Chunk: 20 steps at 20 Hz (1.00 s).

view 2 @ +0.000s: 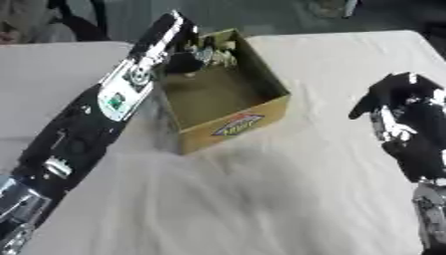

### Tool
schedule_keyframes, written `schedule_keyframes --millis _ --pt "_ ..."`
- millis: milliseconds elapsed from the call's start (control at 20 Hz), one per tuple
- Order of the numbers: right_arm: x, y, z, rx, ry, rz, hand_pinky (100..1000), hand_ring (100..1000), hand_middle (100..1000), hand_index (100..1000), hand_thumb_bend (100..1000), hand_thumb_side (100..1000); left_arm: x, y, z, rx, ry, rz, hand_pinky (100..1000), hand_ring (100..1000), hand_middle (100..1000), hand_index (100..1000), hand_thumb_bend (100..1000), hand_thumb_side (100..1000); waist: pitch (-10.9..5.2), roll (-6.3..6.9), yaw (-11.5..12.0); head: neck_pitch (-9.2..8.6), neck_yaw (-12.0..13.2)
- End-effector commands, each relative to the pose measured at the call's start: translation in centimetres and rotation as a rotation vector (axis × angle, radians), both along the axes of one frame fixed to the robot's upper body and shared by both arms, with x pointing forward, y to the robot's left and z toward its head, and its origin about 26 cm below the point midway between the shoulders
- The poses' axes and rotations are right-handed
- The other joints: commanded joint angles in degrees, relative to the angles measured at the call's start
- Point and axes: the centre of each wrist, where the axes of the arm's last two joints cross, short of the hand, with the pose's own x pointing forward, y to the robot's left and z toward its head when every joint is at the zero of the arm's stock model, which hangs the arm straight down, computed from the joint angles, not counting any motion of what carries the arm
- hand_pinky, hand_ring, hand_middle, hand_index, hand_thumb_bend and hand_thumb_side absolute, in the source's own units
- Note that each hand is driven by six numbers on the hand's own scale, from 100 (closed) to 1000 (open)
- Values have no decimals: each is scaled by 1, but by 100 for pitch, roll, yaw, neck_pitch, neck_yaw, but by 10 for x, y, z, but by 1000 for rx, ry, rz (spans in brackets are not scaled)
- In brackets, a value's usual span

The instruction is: Pick up objects on the table and place them in the box.

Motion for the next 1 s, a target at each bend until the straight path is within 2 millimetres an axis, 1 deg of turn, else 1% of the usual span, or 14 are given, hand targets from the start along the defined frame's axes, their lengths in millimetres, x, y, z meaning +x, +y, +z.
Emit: schedule_keyframes --millis 50,350,600,650,700,750,800,850,900,950,1000 --pt "-1 0 10 -11 -38 9 444 463 431 514 100 133 -1 -6 5 34 -26 -22 407 212 114 263 100 282 -88 -5 -20 -58 9" --pt "-1 0 12 -13 -41 13 445 463 432 514 100 133 -2 -16 -8 96 0 -82 423 226 129 276 100 275 -77 21 -19 -56 -1" --pt "-1 -1 11 -15 -40 9 445 463 432 514 100 131 -4 -18 -18 151 54 -125 440 251 161 305 100 262 -107 23 28 -43 -32" --pt "-1 -1 11 -15 -39 7 445 463 431 514 100 131 -4 -18 -20 159 66 -128 449 271 191 332 100 258 -115 24 40 -44 -40" --pt "-1 -2 10 -15 -38 4 445 463 432 514 100 130 -5 -18 -22 167 77 -130 463 300 239 378 100 255 -124 25 50 -46 -48" --pt "-1 -2 10 -15 -38 1 445 463 432 514 100 129 -5 -17 -24 173 86 -132 469 310 257 396 100 255 -133 25 60 -43 -56" --pt "-2 -3 10 -14 -37 -2 445 463 432 515 100 128 -5 -17 -25 181 95 -135 506 387 365 503 100 251 -144 26 70 -38 -62" --pt "-2 -4 9 -13 -36 -6 445 463 432 515 100 127 -5 -16 -25 192 102 -140 519 415 400 537 100 250 -156 26 79 -32 -69" --pt "-2 -4 9 -13 -36 -8 445 463 432 515 100 126 -5 -16 -25 200 105 -144 541 453 446 598 100 232 -168 26 88 -28 -74" --pt "-2 -5 9 -13 -35 -10 445 463 432 515 100 126 -6 -15 -24 203 106 -146 551 466 463 622 100 213 -178 26 97 -31 -82" --pt "-2 -5 9 -13 -34 -12 445 463 432 515 100 126 -6 -15 -24 203 107 -148 565 483 480 631 100 170 -186 25 105 -32 -91"
